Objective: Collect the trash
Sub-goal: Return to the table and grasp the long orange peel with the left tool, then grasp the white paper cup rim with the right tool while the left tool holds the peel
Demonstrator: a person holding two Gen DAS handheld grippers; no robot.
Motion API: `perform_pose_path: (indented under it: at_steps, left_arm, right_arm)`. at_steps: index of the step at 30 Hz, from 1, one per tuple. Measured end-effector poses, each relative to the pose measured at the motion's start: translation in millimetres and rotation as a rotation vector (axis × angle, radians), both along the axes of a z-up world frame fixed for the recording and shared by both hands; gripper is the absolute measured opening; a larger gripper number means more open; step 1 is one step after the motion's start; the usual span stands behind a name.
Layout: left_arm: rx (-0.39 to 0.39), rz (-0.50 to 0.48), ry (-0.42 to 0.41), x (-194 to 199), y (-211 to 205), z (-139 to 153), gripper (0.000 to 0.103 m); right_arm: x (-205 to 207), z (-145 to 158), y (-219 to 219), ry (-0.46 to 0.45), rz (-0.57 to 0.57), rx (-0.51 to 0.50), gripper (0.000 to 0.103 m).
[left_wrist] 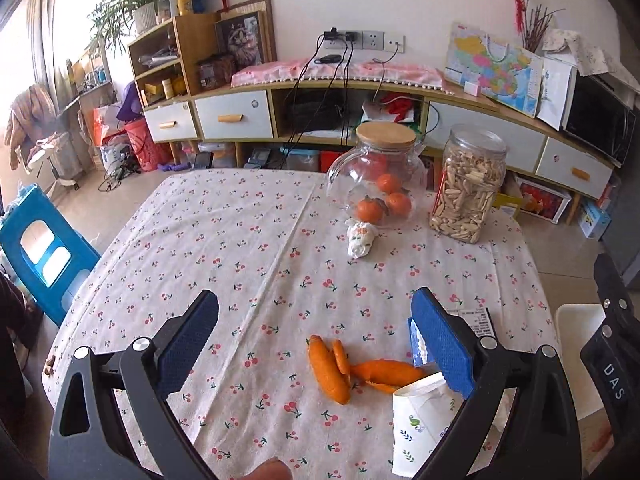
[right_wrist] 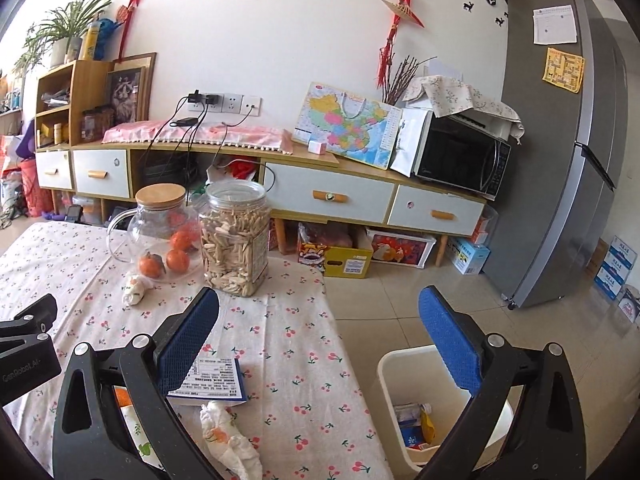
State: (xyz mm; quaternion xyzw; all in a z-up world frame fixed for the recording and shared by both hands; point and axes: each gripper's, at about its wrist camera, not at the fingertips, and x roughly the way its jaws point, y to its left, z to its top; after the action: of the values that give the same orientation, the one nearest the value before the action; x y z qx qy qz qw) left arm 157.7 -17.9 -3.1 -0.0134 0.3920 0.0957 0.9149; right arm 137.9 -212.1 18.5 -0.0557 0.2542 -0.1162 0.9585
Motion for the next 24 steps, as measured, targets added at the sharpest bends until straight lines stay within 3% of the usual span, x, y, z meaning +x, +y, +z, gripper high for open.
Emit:
perform_pose_path:
  at_steps: [6, 11, 13, 18, 24]
  left_arm:
    - [-0.201, 0.034, 0.293, 26.4, 43.5, -61.4, 0.094]
    - [-0.361, 0.064, 0.385, 32.8, 54.6, -94.8, 0.093]
    - [-0.401, 0.058, 0.405, 34.9, 52.1, -103.1, 0.082]
    - [-0.395, 0.048, 0.431, 43.8, 42.2, -114.7, 0.066]
    - [-0.360, -0.010, 0.418, 48.1, 29.6, -113.2, 0.033]
  right_arm:
    - [15.4, -11.5, -10.6, 0.112, 0.006, 0.121, 0.096]
    - [23.0, -21.6, -18.0, 0.169, 0.003, 0.165, 0.096]
    - [25.2, -24.6, -19.1, 0.186, 0.007, 0.163, 0.096]
    - [29.2, -31.9, -17.4, 0.233, 0.043, 0.154, 0.096]
    - [33.2, -43.7, -10.4, 0.323, 0.161, 0.222, 0.096]
